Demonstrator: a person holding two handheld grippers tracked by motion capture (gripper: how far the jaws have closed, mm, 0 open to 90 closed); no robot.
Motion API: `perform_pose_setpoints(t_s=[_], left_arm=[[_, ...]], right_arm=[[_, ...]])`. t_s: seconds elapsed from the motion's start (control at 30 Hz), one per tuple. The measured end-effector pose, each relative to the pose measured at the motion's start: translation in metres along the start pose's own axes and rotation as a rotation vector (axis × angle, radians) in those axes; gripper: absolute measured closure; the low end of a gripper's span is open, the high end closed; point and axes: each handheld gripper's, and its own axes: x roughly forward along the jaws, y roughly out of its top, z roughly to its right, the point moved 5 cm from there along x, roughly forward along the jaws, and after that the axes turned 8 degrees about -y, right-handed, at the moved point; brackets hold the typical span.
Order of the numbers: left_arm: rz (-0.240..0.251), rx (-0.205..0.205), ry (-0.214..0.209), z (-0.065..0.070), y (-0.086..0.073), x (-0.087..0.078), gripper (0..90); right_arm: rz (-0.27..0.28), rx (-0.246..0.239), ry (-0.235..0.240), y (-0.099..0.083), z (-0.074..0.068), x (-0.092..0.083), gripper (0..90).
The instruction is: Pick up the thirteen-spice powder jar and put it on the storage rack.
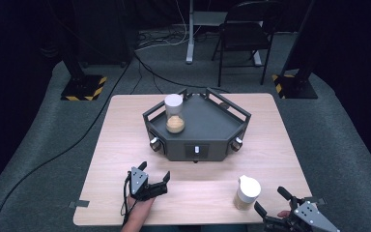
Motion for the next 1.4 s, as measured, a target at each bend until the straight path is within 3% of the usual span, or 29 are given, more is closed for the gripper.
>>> perform_pose_setpoints(t_s=[0.57, 0.87, 1.07, 1.27, 1.4], left_arm=[[0.003, 0.0, -0.004, -0.001, 0.0, -0.001, 1.7], [0.004, -0.008, -0.007, -0.002, 0.0, -0.001, 1.7], [0.002, -0.005, -0.013, -0.002, 0.0, -0.001, 1.7], [0.003, -0.003, -0.01, -0.002, 0.0, -0.001, 1.7], [0.003, 0.0, -0.008, -0.001, 0.0, -0.001, 1.7]], right_arm=[[-0.017, -0.003, 0.023, -0.001, -0.015, 0.015, 0.0], [-0.052, -0.001, 0.037, 0.001, -0.02, 0.029, 0.0], [-0.054, 0.0, 0.022, -0.002, -0.022, 0.036, 0.7], [-0.095, -0.022, 0.016, 0.002, -0.025, 0.041, 9.4], [-0.115, -0.046, -0.015, 0.004, -0.03, 0.042, 24.5]])
